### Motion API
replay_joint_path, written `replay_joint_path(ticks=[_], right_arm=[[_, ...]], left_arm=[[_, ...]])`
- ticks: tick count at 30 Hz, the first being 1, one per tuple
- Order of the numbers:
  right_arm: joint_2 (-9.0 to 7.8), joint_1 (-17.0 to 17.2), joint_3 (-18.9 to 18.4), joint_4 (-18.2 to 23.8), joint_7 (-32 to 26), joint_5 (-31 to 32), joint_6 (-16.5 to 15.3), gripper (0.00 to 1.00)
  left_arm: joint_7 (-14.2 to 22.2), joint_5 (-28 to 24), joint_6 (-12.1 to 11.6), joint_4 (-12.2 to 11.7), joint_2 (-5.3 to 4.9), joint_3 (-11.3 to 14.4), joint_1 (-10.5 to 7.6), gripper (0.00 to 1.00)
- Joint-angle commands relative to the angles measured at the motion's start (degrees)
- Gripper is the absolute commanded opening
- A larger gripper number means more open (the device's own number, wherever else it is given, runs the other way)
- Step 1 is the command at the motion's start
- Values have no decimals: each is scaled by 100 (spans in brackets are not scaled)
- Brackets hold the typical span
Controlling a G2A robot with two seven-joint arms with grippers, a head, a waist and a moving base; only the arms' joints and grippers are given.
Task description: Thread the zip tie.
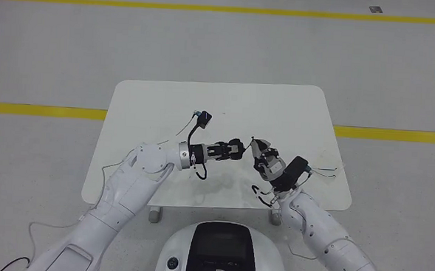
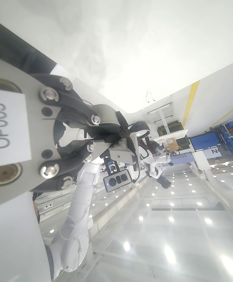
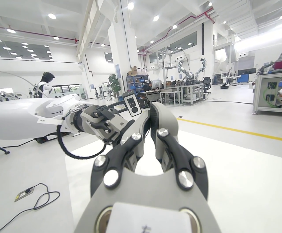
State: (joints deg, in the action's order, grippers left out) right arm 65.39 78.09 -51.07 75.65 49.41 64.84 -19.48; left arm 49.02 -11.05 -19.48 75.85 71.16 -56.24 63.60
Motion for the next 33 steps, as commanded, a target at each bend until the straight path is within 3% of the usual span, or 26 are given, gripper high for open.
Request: replay_joint_path(ticks=[1, 21, 33], right_arm=[[1, -9, 17, -7, -6, -18, 0, 0], [-37, -102, 266, 5, 156, -411, 0, 0], [-78, -217, 427, -64, -216, -996, 0, 0]], left_arm=[[0, 0, 0, 0, 0, 0, 0, 0], [0, 0, 0, 0, 0, 0, 0, 0], [0, 0, 0, 0, 0, 0, 0, 0]])
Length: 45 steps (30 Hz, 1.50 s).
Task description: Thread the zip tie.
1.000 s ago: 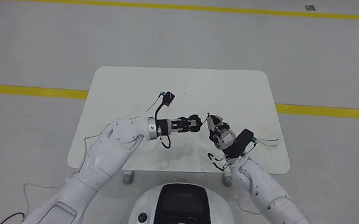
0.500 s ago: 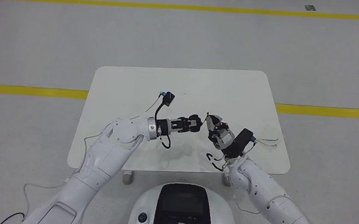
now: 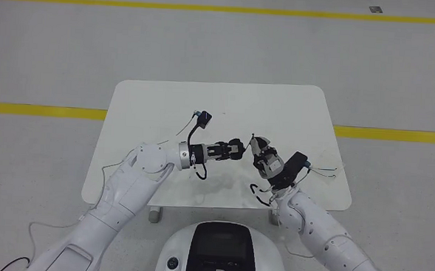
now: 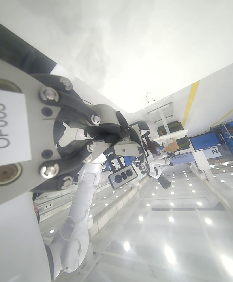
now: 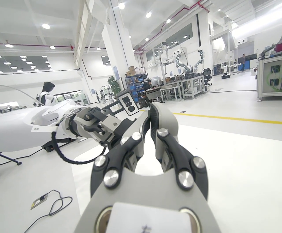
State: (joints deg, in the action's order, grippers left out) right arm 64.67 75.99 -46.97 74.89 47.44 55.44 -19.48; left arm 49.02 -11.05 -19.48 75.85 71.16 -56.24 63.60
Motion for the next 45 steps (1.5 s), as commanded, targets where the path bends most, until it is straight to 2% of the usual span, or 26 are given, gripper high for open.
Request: replay_joint_path(ticks=[1, 14, 22, 24, 25, 33, 37, 45], right_arm=[[-13, -16, 43, 31, -33, -134, 0, 0], [-186, -228, 439, 104, -313, -523, 0, 0], [-287, -289, 562, 100, -235, -631, 0, 0], [-309, -291, 568, 92, -188, -673, 0, 57], [-319, -290, 561, 97, -151, -690, 0, 100], [-458, -119, 259, 68, 357, -332, 0, 100], [-535, 41, 45, 107, 656, 293, 0, 100], [-542, 58, 30, 110, 677, 342, 0, 100]], left_arm=[[0, 0, 0, 0, 0, 0, 0, 0], [0, 0, 0, 0, 0, 0, 0, 0], [0, 0, 0, 0, 0, 0, 0, 0], [0, 0, 0, 0, 0, 0, 0, 0], [0, 0, 0, 0, 0, 0, 0, 0], [0, 0, 0, 0, 0, 0, 0, 0], [0, 0, 0, 0, 0, 0, 0, 0], [0, 0, 0, 0, 0, 0, 0, 0]])
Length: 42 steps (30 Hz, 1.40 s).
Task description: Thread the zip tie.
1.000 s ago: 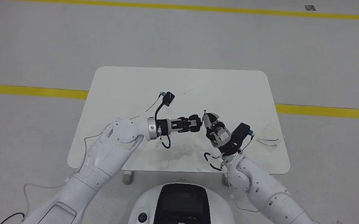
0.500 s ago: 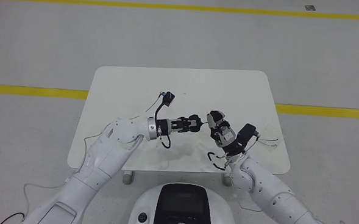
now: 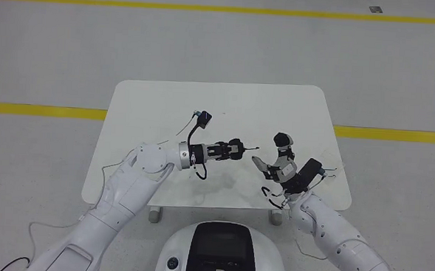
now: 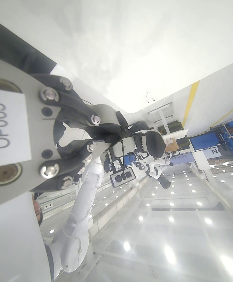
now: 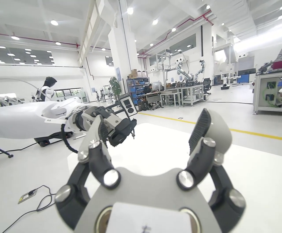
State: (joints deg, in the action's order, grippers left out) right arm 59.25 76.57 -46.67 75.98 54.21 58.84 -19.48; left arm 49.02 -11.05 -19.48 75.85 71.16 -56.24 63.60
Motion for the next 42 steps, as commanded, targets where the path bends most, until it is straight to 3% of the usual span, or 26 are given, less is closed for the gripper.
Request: replay_joint_path(ticks=[1, 8, 9, 10, 13, 17, 22, 25, 34, 42], right_arm=[[0, 0, 0, 0, 0, 2, 0, 100], [0, 0, 0, 0, 0, 2, 0, 100], [1, 5, -29, -6, -51, 25, 99, 100], [4, 40, -70, 34, -94, 127, 268, 100], [-8, 158, -157, 53, 144, 404, 316, 100], [-26, 279, -312, -16, 600, 1015, 652, 100], [0, 334, -410, -103, 1021, 1603, 1258, 100], [65, 313, -410, -175, 1164, 1903, 1926, 100], [75, 306, -416, -185, 1128, 1934, 2023, 100], [165, 301, -467, -127, 1265, 2606, 2875, 100]], left_arm=[[0, 0, 0, 0, 0, 0, 0, 0], [0, 0, 0, 0, 0, 0, 0, 0], [-170, -33, 18, 29, 4, -16, 25, 0], [-261, -183, 92, 78, 12, -3, 70, 0], [-247, -1000, 388, 200, 31, -70, 123, 0], [-227, -1562, 884, 252, 14, -179, 166, 0], [-161, -2115, 1318, 371, -3, -238, 297, 0], [-173, -2311, 1363, 503, -3, -224, 389, 0], [-180, -2284, 1334, 526, -5, -218, 396, 0], [135, -3327, 1845, 746, 29, -89, 559, 0]])
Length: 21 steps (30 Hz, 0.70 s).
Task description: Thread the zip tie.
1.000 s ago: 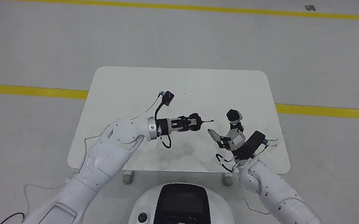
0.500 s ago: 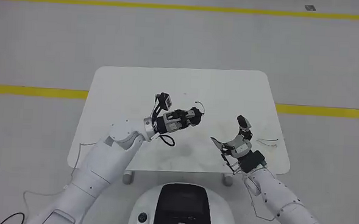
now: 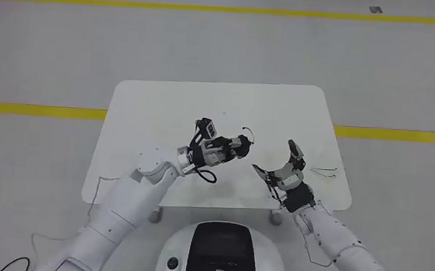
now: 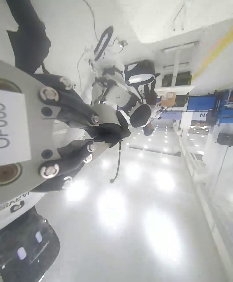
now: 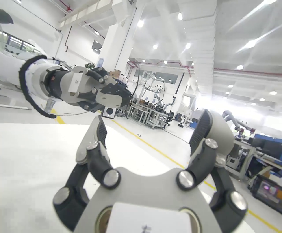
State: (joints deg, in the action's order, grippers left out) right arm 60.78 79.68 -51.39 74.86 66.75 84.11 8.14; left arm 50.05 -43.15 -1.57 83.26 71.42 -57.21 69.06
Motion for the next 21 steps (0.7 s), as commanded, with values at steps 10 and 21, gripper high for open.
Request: replay_joint_path(ticks=[10, 21], right_arm=[[116, -83, 21, -121, 296, 294, 599, 100], [185, 34, -78, 124, 68, 584, 1028, 100]], left_arm=[[134, -197, 78, 88, -5, 48, 9, 0], [-61, -500, -303, 148, 44, 170, 115, 0]])
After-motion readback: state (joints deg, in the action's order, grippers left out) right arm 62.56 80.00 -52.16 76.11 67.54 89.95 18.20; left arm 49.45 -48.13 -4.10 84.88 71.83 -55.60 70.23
